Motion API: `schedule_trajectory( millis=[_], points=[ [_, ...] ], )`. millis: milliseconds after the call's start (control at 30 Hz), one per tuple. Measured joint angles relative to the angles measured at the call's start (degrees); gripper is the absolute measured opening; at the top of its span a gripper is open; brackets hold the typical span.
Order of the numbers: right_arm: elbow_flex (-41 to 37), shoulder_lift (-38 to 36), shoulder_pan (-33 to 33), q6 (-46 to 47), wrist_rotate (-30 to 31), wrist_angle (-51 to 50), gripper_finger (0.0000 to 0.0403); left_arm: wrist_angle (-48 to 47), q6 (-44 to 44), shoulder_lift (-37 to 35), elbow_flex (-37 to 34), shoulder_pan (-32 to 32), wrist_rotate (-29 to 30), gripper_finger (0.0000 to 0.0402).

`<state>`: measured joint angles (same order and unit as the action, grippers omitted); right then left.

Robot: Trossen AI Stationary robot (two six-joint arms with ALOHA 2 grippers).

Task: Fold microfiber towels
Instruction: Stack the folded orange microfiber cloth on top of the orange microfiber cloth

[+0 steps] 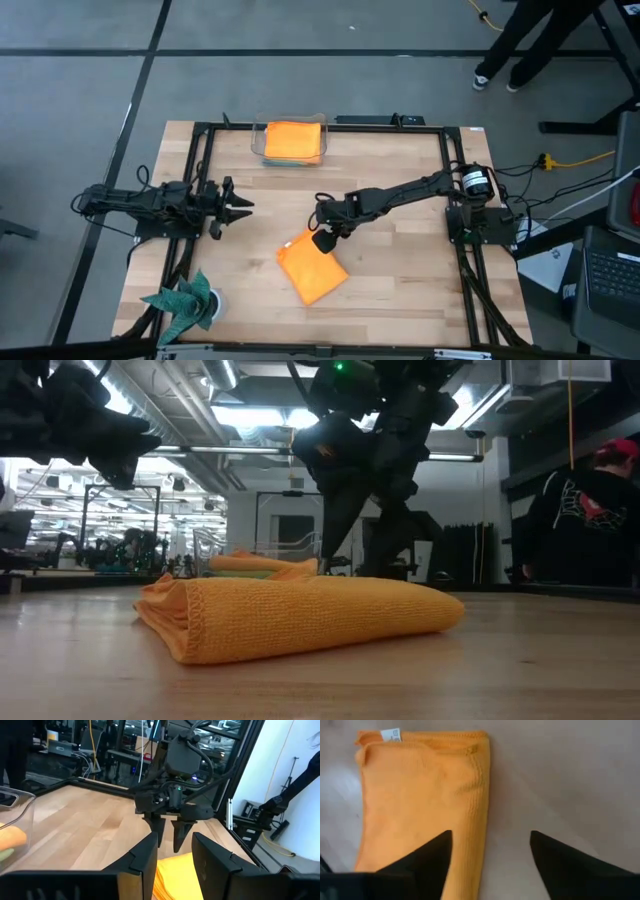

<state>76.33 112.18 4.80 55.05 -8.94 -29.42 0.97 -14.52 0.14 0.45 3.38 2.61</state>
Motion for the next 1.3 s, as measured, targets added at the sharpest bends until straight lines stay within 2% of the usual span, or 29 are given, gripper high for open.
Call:
schedule_trajectory(
  millis=[133,300,500,633,867,967,1167,1300],
  points=[
    [0.01,0.0,0.02,-1.33,3.65,0.01,0.0313,0.0,0.04,0.0,0.0,0.0,0.02,0.0113],
    [0.01,-0.03,0.02,3.58,3.57,2.68,0.0329,0.0,0.04,0.0,0.0,0.0,0.02,0.0113],
    [-0.06,-0.07,-0.94,-3.55,-6.44,2.86,0.0329,-0.01,0.04,0.0,0.0,0.0,0.04,0.0113],
    [-4.31,1.05,-3.32,-4.29,-11.7,7.38,0.0329,0.0,0.04,0.0,0.0,0.0,0.04,0.0113],
    [-12.14,4.1,-4.28,1.34,-16.8,29.29,0.0329,-0.01,0.07,0.0,0.0,0.0,-0.04,0.0113],
    [-12.29,5.67,-4.02,3.03,-16.83,34.69,0.0329,-0.02,0.07,0.0,0.0,0.0,-0.2,0.0113],
    [-7.53,10.86,-1.02,1.87,-16.37,35.6,0.0329,-0.02,0.07,0.0,0.0,0.0,-0.22,0.0113],
    [-3.76,12.87,0.93,-2.07,-12.76,34.72,0.0328,-0.04,0.07,0.0,0.0,0.0,-0.24,0.0113]
  ],
)
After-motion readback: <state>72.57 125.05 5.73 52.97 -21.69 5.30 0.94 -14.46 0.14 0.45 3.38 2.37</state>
